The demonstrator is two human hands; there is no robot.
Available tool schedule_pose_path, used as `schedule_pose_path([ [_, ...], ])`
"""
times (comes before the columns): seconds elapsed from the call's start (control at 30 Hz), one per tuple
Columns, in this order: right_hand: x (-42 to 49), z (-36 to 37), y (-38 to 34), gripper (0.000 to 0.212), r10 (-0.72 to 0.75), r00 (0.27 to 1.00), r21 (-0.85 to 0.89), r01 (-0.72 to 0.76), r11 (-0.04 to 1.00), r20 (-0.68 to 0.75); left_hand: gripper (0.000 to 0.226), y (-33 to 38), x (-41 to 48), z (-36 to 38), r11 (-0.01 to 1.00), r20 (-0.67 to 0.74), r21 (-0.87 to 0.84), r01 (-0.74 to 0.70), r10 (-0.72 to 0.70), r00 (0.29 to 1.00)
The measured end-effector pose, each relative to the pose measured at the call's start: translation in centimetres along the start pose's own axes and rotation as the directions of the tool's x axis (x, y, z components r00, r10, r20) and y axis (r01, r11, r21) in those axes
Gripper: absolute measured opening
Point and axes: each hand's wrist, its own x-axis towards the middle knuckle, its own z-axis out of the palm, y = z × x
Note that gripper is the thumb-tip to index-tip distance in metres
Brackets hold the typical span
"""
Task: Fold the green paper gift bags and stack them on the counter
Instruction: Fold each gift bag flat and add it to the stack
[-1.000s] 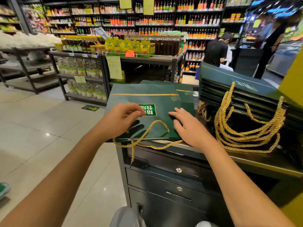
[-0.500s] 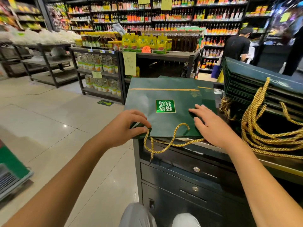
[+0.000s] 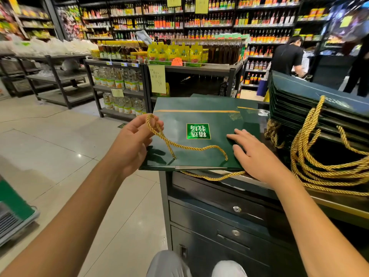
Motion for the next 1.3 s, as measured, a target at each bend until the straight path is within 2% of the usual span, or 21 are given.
schedule_pose_path([
  [0.1, -0.1, 0.0, 0.0, 0.045, 0.003, 1.000, 0.007, -0.003, 1.000, -0.007, 0.024, 0.1, -0.3, -0.3, 1.000, 0.082, -0.016, -0.022, 0.023, 0.996],
  [0.17, -0.1, -0.1, -0.1, 0.045, 0.006, 1.000, 0.015, -0.006, 1.000, -0.012, 0.021, 0.2, -0.8, -0.8, 1.000, 0.157, 0.024, 0.001, -0.004, 0.988],
  [0.2, -0.1, -0.1, -0.1, 0.044, 0.010, 1.000, 0.021, -0.009, 1.000, -0.016, 0.027, 0.2, -0.8, -1.1, 0.998, 0.164, 0.070, -0.006, -0.006, 0.986],
  [0.27, -0.1, -0.2, -0.2, 0.043, 0.020, 0.999, 0.041, -0.019, 0.999, -0.035, 0.034, -0.3, -0.5, -1.8, 0.960, 0.093, 0.273, -0.069, 0.046, 0.995],
  [0.33, -0.2, -0.3, -0.4, 0.042, 0.046, 0.997, 0.071, -0.042, 0.997, -0.060, 0.018, -0.9, 0.3, -2.3, 0.841, -0.036, 0.533, -0.090, 0.129, 0.991],
  [0.4, -0.2, -0.2, -0.4, 0.042, 0.071, 0.994, 0.074, -0.065, 0.995, -0.083, 0.037, -1.9, 1.1, -2.1, 0.769, -0.093, 0.639, -0.024, 0.108, 0.990],
  [0.47, -0.2, -0.2, -0.4, 0.045, 0.105, 0.988, 0.055, -0.100, 0.993, -0.110, 0.060, -2.8, 1.6, -1.7, 0.790, -0.110, 0.611, 0.048, 0.025, 0.994],
  [0.53, -0.2, -0.2, -0.4, 0.052, 0.149, 0.981, 0.027, -0.147, 0.989, -0.125, 0.073, -3.7, 1.9, -1.4, 0.764, -0.114, 0.644, 0.050, 0.031, 0.993],
  [0.7, 0.0, -0.2, -0.5, 0.067, 0.206, 0.968, 0.016, -0.206, 0.978, -0.143, 0.058, -5.1, 1.2, -0.7, 0.813, -0.084, 0.582, -0.004, 0.065, 0.994],
  [0.93, -0.6, -0.9, -0.5, 0.071, 0.212, 0.964, 0.186, -0.182, 0.966, -0.161, 0.078, -5.5, 0.4, -0.9, 0.870, -0.142, 0.491, 0.035, 0.041, 0.989],
  [1.03, -0.9, -1.0, -0.8, 0.079, 0.188, 0.960, 0.224, -0.141, 0.964, -0.206, 0.080, -5.7, -0.2, -1.2, 0.889, -0.171, 0.457, 0.019, 0.067, 0.983],
  [1.17, -1.2, -1.1, -1.6, 0.090, 0.156, 0.954, 0.170, -0.114, 0.979, -0.255, 0.083, -5.7, -1.1, -1.8, 0.895, -0.216, 0.446, -0.011, 0.119, 0.969],
  [1.3, -1.4, -1.1, -2.9, 0.091, 0.190, 0.937, 0.304, -0.097, 0.948, -0.293, 0.080, -4.0, -1.9, -2.3, 0.892, -0.222, 0.447, -0.060, 0.176, 0.959],
])
